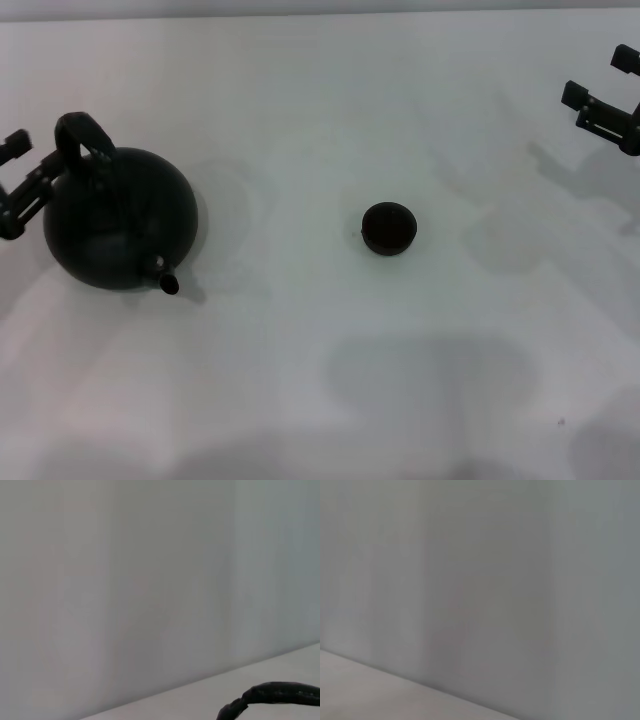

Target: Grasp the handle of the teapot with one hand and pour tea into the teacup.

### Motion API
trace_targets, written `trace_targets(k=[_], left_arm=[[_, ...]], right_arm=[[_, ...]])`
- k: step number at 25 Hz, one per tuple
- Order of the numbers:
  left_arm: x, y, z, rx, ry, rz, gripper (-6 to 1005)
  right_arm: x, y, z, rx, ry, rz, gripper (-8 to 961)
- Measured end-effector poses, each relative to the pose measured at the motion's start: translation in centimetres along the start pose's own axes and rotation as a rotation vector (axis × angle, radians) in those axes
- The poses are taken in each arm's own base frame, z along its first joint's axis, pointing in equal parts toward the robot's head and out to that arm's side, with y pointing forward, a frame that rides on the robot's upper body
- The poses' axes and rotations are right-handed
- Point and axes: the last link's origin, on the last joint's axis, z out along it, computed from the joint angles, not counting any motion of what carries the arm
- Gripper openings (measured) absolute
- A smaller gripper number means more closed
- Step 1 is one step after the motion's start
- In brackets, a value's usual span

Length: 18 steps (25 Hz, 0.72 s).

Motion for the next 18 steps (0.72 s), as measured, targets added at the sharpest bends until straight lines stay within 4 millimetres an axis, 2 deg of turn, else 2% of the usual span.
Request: trace_targets(k=[9, 18], left_arm=[[-0.1, -0.2, -4.4, 0.111, 0.079, -0.003, 455], [-1.1, -0.5, -9.0, 0.41, 0.319, -0.061, 456]], right_arm=[[-0.1, -0.1, -0.5, -0.006, -0.009, -0.003, 840], [-0.3, 0.2, -2.2, -0.008, -0.067, 0.0, 840]])
